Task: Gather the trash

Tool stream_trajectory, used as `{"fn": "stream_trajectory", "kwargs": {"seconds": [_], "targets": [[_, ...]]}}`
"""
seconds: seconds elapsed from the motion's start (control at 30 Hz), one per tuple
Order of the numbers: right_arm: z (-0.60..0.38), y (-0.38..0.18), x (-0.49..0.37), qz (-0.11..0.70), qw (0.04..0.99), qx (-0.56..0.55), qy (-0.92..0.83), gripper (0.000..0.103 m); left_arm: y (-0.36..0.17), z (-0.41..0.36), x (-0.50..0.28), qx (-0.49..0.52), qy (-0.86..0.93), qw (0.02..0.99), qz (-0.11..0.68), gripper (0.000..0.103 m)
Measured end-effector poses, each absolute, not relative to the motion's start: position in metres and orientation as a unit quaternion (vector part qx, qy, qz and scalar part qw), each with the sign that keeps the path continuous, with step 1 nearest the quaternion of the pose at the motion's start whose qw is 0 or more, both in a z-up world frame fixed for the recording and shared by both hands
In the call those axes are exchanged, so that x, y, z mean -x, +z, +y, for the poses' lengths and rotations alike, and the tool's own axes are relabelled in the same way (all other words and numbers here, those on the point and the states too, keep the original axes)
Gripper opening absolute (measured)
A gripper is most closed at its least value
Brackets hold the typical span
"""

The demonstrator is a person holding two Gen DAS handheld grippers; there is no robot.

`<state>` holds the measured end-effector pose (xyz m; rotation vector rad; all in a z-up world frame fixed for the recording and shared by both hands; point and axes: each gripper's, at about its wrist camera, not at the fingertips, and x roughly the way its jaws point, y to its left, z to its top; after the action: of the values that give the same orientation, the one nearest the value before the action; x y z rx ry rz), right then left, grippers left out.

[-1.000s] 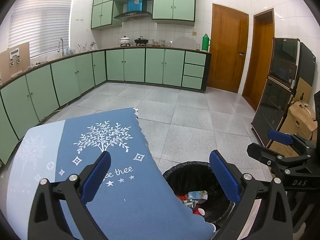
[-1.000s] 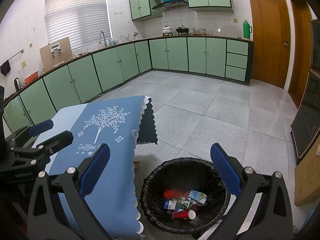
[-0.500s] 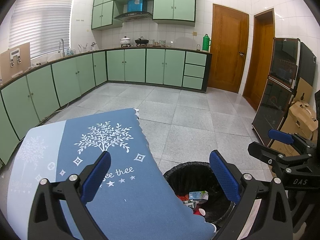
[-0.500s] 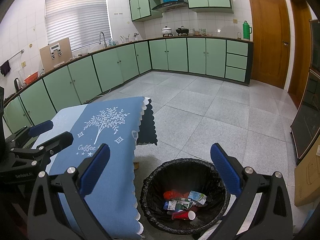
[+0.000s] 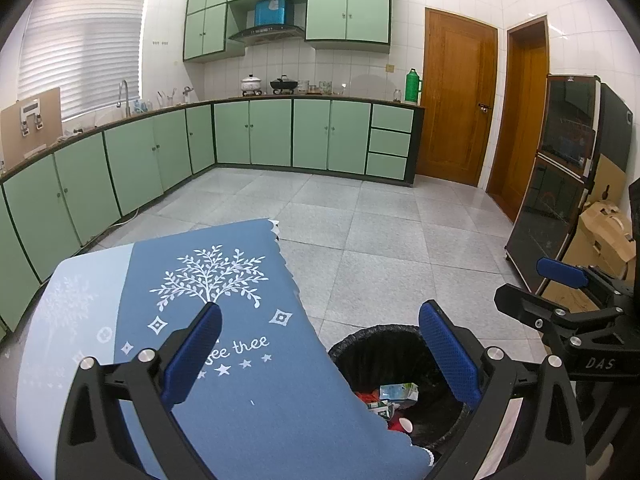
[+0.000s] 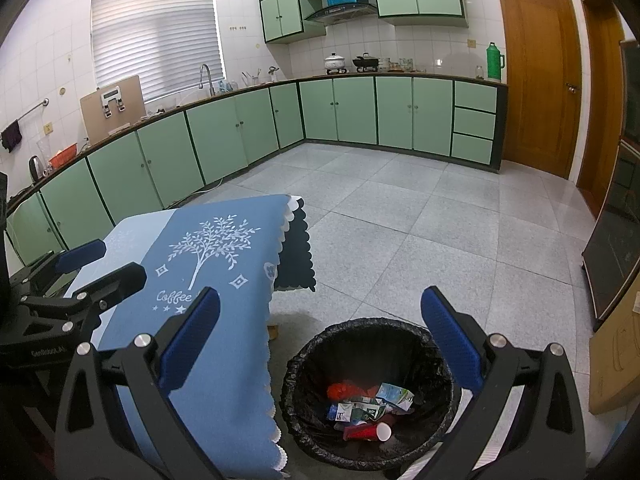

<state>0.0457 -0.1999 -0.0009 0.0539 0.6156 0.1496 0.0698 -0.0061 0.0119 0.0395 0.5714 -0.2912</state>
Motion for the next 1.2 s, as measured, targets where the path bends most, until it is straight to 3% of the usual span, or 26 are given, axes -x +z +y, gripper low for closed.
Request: {"fn": "stream_trajectory", "kwargs": {"seconds": [1.2], "targets": [[-0.2000, -0.0003, -0.0469, 0.304, 0.950, -0.026, 0.074, 0.098, 0.0101, -0.0058, -0.0701, -0.020, -0.142, 0.949, 0.280, 0.097]]}}
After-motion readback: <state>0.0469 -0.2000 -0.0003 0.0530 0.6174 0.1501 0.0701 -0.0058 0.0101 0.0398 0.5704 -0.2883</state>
